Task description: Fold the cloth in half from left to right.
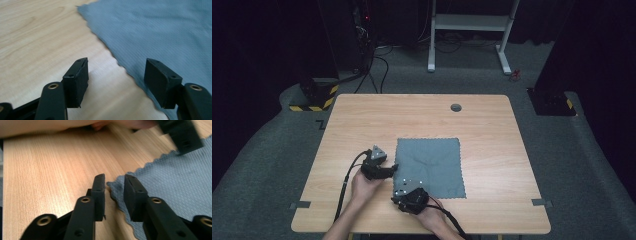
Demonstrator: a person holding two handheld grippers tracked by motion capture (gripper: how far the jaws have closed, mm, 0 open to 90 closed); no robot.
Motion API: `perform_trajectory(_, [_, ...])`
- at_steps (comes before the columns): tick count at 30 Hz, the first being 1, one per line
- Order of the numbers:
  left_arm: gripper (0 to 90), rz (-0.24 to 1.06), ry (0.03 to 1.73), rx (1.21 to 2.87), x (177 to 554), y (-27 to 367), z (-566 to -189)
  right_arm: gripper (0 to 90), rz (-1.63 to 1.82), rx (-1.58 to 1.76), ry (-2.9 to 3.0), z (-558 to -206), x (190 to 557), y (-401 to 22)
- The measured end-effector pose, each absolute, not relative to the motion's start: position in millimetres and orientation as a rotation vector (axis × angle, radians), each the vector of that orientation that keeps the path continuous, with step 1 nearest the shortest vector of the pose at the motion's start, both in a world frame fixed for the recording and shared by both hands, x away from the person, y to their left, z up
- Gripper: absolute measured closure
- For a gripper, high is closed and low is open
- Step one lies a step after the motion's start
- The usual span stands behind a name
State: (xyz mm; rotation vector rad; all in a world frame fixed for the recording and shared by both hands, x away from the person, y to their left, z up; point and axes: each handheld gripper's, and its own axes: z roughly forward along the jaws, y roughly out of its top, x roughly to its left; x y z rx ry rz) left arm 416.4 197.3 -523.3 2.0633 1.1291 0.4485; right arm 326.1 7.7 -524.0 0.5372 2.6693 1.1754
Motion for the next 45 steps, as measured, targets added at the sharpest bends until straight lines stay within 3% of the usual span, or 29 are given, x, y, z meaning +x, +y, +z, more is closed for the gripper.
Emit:
perform_trajectory(11, [38.9, 0.476, 1.261, 2.028, 483.5, 191.3, -520.0, 68.6, 1.148, 0.535, 2.644, -524.9, 318.4, 12.5])
perform_trajectory(22, [43.0, 0.493, 1.295, 2.015, 501.3, 178.9, -519.4, 71.3, 1.149, 0.549, 2.635, -525.2, 317.2, 13.0])
perform_trajectory(30, [61.0, 0.528, 1.262, 2.016, 503.9, 167.5, -520.5, 77.6, 1.143, 0.538, 2.625, -525.2, 315.3, 13.8])
perform_trajectory(35, [79.0, 0.502, 1.247, 2.012, 504.3, 164.7, -520.5, 88.9, 1.111, 0.548, 2.594, -525.2, 314.4, 14.2])
perform_trajectory(38, [86.7, 0.475, 1.258, 1.997, 506.5, 165.8, -520.7, 89.6, 1.109, 0.544, 2.594, -525.1, 315.0, 14.1])
perform_trajectory(45, [89.6, 0.429, 1.276, 1.963, 508.0, 170.4, -515.1, 90.0, 1.115, 0.541, 2.588, -524.8, 313.9, 13.4])
